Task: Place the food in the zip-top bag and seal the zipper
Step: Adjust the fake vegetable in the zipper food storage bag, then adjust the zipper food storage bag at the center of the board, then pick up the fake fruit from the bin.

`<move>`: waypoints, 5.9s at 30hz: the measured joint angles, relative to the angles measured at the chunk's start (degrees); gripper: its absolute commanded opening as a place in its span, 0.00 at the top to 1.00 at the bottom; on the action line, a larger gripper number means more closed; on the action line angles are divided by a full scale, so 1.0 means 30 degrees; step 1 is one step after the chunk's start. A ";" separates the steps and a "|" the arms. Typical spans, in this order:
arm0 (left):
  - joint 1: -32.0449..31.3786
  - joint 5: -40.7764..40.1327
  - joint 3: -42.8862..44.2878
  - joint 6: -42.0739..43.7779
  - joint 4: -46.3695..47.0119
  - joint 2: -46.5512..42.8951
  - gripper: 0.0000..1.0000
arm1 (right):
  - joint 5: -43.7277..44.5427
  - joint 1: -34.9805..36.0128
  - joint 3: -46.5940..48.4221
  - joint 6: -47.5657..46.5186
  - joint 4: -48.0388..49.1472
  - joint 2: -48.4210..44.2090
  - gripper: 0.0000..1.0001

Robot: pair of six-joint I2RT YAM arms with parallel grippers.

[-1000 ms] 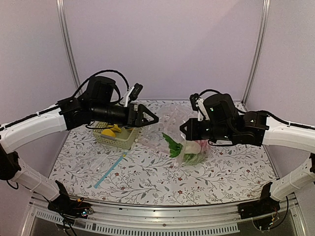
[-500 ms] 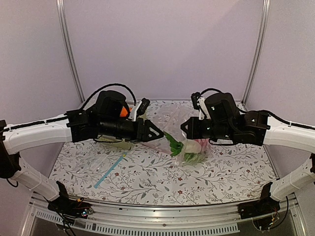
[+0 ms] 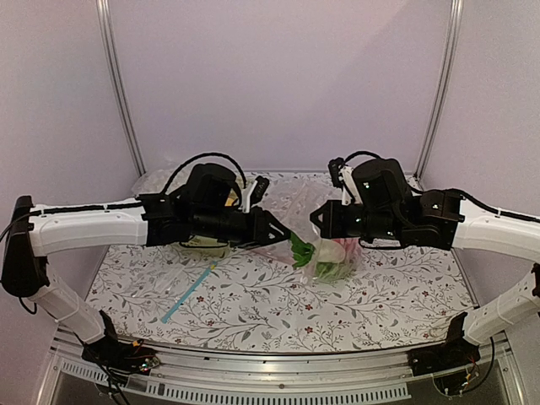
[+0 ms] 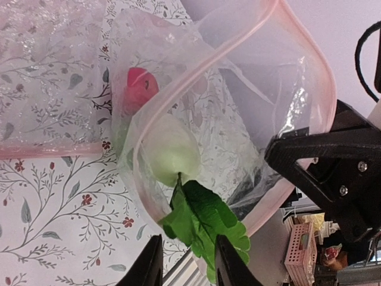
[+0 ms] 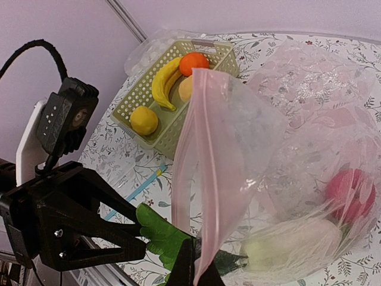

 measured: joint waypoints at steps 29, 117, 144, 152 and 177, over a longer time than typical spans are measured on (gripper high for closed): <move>0.0000 -0.0867 0.2820 0.0539 0.2127 0.2550 1.00 | -0.2055 0.0000 0.0036 0.0226 0.0437 -0.0036 1.00; 0.2011 0.6047 0.6251 0.1005 0.0991 0.1472 1.00 | 0.1151 -0.1005 0.3563 -0.1450 -0.3118 -0.1603 1.00; 0.5217 0.0124 0.4044 0.4772 -0.4218 -0.3694 0.00 | 0.0539 -0.1013 0.3592 -0.1530 -0.2703 0.0240 1.00; 0.9049 -0.2324 0.4371 0.6419 -0.6666 -0.0175 0.01 | -0.0102 -0.1020 0.3330 -0.1348 -0.2171 0.0240 1.00; 1.0375 -0.4575 0.9107 0.6382 -0.6193 1.1468 0.16 | -0.0954 -0.1027 0.3089 -0.0991 -0.1756 0.0991 1.00</move>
